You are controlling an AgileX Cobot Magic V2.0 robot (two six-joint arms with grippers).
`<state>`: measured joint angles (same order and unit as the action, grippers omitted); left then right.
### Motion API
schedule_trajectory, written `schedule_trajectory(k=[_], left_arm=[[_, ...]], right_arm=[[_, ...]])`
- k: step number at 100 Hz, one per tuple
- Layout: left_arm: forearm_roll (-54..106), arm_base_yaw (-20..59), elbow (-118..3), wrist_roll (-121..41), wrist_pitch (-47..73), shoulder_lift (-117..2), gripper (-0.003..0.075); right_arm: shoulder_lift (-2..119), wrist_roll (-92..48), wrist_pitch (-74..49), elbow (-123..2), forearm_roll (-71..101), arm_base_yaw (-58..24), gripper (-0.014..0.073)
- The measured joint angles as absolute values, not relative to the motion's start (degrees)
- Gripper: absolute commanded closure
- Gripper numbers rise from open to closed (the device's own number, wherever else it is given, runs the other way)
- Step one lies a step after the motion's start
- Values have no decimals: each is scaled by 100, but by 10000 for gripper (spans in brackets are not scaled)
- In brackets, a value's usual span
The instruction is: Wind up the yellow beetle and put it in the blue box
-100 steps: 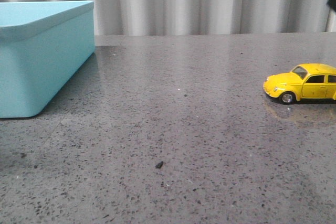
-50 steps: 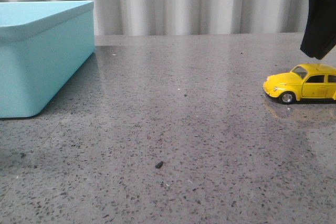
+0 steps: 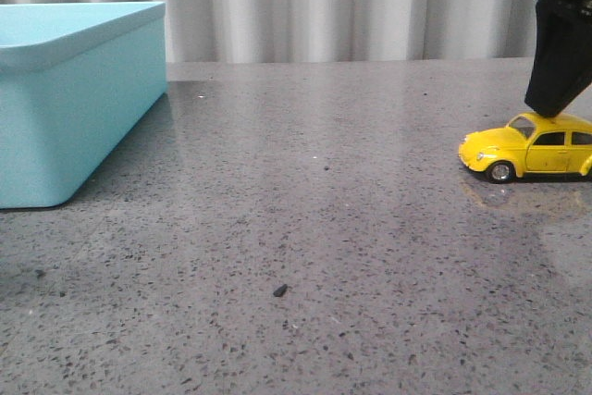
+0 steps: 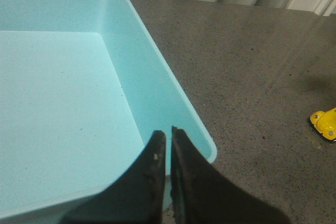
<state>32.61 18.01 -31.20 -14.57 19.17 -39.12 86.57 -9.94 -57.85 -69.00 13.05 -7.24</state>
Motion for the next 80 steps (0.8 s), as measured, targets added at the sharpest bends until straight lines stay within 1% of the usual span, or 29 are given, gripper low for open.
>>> schedule_trajectory(k=[53,80], left_arm=[[3261,1801,-3120,-1457,1917,-3912,741],[3261,1801,-3120,-1457,1917,-3912,741]], right_arm=[[8794,-994,-5777,-6948,1375,-724,635],[8760,-787,-5570,-6708,1241,-724,635]])
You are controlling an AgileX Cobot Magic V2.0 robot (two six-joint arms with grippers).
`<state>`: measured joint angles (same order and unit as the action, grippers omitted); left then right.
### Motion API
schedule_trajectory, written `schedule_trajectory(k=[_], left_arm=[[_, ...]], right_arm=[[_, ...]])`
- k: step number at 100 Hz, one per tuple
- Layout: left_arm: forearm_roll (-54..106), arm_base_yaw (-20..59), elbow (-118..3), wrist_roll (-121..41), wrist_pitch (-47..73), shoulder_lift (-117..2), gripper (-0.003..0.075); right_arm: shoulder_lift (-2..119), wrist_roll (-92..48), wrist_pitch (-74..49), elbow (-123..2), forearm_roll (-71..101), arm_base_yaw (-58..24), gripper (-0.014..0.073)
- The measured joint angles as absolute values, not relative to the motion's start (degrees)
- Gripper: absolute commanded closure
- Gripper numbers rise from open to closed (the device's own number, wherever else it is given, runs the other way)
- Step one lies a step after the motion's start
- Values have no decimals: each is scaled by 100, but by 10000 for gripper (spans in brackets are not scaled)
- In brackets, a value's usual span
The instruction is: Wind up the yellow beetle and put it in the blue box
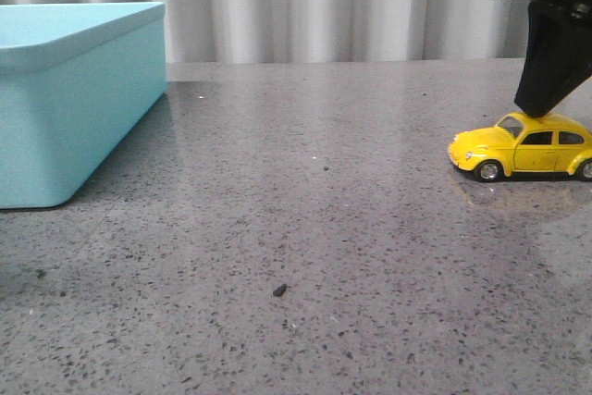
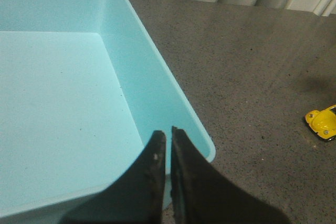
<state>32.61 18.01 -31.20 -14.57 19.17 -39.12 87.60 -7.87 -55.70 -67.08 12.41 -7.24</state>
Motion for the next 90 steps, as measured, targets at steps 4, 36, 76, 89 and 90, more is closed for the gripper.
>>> schedule_trajectory(k=[4,36,76,89,90], left_arm=[[3261,1803,-3120,-1457,1917,-3912,741],[3261,1803,-3120,-1457,1906,-3912,741],[3261,1803,-3120,-1457,1895,-3912,741],[3261,1803,-3120,-1457,1884,-3912,741],[3261,1803,-3120,-1457,1884,-3912,741]], right_arm=[[8747,-751,-5556,-6682,1204,-724,635],[8702,-701,-5751,-6670,872,-38,635],[8671,-654,-5774,-6670,400,417,635],[8536,-652,-5493,-6609,399,417,635],[8518,-652,-5471,-6592,399,417,635]])
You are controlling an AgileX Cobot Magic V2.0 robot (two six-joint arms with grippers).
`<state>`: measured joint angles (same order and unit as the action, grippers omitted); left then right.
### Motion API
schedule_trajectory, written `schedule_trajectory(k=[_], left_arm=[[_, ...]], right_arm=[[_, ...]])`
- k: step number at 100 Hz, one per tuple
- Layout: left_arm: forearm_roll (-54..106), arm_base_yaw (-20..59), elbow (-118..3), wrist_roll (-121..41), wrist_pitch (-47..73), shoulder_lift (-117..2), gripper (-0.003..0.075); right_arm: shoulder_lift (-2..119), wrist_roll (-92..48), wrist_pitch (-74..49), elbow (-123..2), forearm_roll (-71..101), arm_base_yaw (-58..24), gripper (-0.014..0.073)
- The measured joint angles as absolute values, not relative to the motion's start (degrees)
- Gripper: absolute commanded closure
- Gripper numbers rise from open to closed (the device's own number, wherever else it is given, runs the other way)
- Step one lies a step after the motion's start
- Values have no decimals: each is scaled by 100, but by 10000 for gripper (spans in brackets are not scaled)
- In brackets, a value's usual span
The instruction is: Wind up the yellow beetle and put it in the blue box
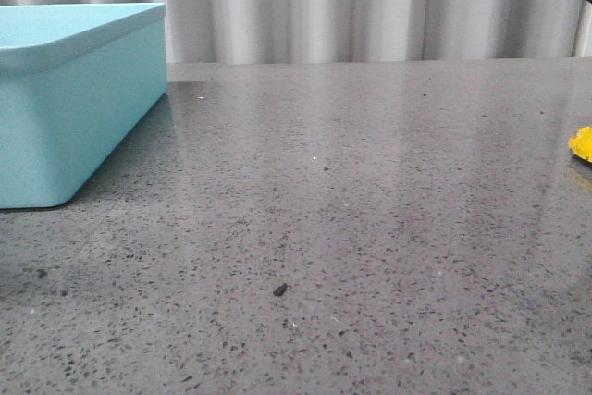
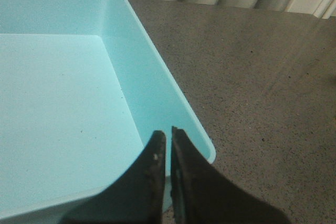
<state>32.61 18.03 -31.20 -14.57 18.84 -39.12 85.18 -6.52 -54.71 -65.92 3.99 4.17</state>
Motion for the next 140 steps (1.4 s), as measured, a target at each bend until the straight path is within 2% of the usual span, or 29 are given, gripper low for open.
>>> schedule_trajectory(k=[25,64,94,140], left_arm=[[3261,1803,-3120,-1457,1875,-3912,741],[3261,1803,-3120,-1457,1787,-3912,741],[3261,1803,-3144,-1457,1787,-3912,741],[3261,1803,-4390,-3009,1880,-4231,741]], right_arm=[[7334,-643,-4733,-6423,345,68,635],[5328,-643,-4670,-6367,353,-126,635],[3962,-738,-4305,-5592,353,-602,635],[2559,-1214,-3912,-5204,123,-946,635]])
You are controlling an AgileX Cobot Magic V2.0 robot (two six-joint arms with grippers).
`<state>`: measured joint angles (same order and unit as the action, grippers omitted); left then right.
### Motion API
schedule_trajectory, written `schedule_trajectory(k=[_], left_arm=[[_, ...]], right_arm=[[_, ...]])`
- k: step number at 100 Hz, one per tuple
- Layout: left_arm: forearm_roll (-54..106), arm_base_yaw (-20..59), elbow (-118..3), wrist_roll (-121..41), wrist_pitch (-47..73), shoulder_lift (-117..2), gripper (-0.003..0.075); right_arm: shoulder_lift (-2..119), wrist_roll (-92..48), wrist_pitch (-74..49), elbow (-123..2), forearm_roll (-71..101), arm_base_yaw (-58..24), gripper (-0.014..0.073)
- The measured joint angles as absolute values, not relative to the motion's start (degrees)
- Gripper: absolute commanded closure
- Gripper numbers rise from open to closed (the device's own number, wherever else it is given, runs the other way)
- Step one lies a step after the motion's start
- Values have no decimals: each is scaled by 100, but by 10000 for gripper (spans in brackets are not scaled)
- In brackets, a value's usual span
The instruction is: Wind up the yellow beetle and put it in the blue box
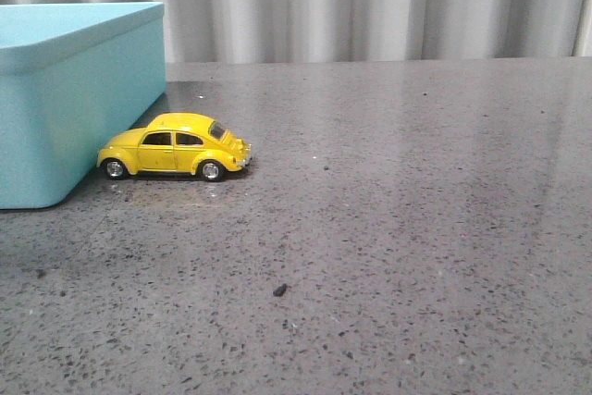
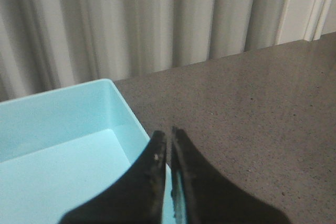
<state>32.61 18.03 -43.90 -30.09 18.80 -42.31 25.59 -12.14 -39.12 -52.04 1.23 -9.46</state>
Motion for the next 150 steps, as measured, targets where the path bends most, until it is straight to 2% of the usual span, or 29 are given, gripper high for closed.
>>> schedule_trajectory(k=[17,25,37,49,59,75,113,150], left_arm=[[3261,1803,-4991,-3696,1999,-4841,739],[3261,1803,-5340,-4064,2221,-5229,707],[3250,1803,-5878,-4598,2668,-5827,564],[3227,1803,-6391,-4934,3027,-6409,368],[3215,1825,-6753,-5021,3193,-6811,290],[2673,2088,-7295,-5052,3634,-7374,291],[191,3710,-8342,-5052,4635,-8573,303],[43,3888,-8432,-4833,5728,-9319,297]], right_arm=[[2131,-1426,-3662,-5075,100,-1170,635],[1960,-1480,-3631,-5021,100,-1197,635],[1815,-1506,-3631,-4932,95,-1203,635],[1801,-1506,-3631,-4806,95,-1203,635],[1801,-1518,-3631,-4721,95,-1203,635],[1770,-1518,-3631,-4673,95,-1246,635],[1754,-1518,-3624,-4600,105,-1400,635],[1754,-1518,-3624,-4340,116,-1468,635]])
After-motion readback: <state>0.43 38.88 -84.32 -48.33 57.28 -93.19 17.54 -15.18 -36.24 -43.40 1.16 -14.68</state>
